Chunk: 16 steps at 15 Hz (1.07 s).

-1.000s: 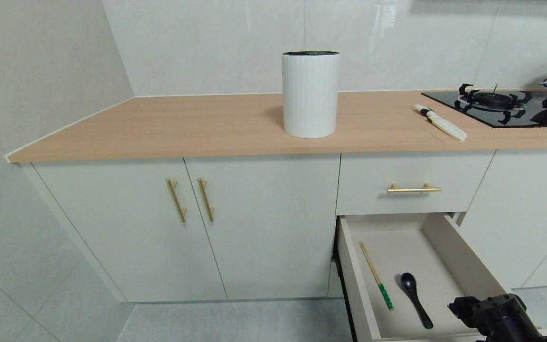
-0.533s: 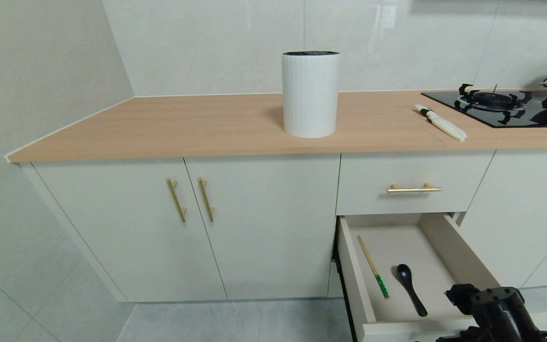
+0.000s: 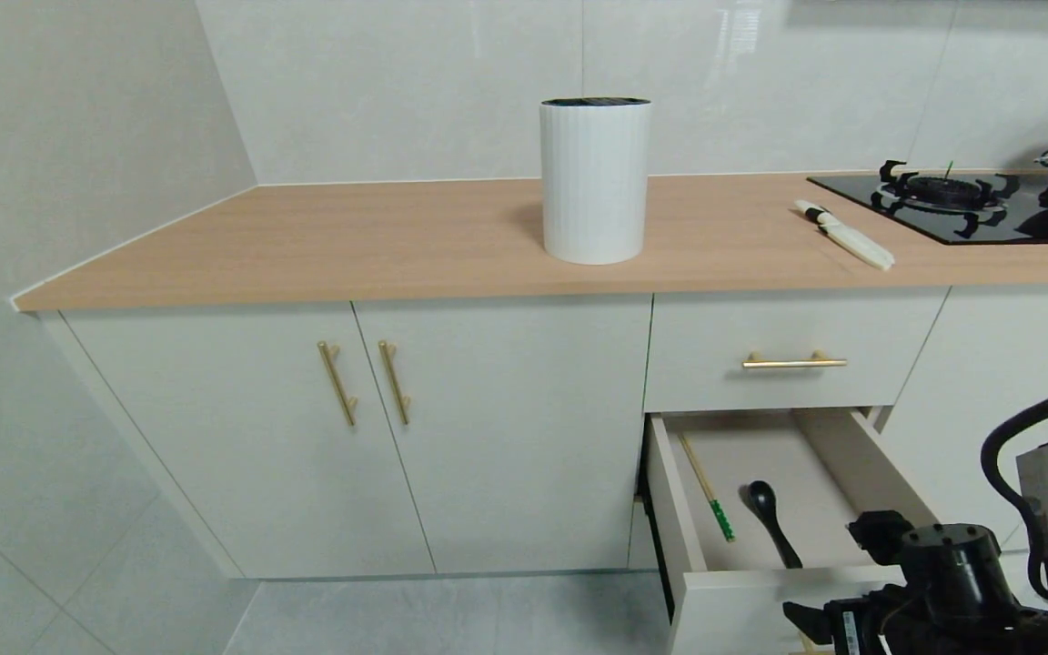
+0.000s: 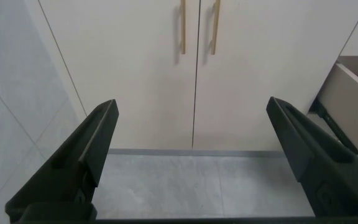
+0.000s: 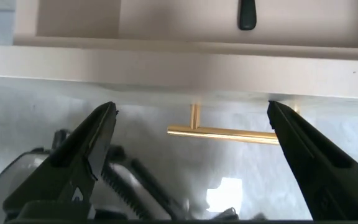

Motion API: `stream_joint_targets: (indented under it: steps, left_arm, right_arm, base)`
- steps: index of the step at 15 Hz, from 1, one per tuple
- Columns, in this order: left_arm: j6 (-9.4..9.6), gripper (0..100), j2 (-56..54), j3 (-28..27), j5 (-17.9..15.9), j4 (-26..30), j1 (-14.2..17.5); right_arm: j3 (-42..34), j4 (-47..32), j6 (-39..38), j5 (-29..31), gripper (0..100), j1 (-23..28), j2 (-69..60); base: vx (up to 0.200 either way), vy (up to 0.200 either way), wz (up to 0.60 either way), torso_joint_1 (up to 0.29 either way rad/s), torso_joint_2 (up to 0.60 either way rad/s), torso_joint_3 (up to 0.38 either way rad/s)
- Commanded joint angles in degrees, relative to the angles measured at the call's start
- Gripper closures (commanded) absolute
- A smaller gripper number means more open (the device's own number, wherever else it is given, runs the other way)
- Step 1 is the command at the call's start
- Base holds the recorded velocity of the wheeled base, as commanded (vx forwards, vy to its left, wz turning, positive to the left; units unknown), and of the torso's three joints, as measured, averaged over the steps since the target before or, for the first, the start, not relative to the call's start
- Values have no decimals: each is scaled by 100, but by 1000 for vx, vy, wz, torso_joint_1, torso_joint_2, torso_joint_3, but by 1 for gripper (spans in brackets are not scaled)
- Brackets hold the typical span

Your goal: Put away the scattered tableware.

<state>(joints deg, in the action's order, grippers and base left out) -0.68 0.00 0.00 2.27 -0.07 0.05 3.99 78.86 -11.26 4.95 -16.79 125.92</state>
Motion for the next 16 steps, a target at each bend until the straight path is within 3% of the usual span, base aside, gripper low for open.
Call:
stream_joint_targets:
  steps: [1, 8, 16]
  left_arm:
    - [-2, 0, 0, 0, 2, -1, 4]
    - [-2, 0, 0, 0, 2, -1, -5]
    - [-2, 0, 0, 0, 2, -1, 4]
  right_arm:
    - [471, -11, 107, -29, 0, 114, 240]
    - [1596, -20, 344, -91, 0, 457, 820]
    - [2370, -46, 388, -135, 0, 475, 1005]
  base:
    - [0, 0, 0, 0, 0, 0]
    - [0, 0, 0, 0, 0, 0]
    - [0, 0, 0, 0, 0, 0]
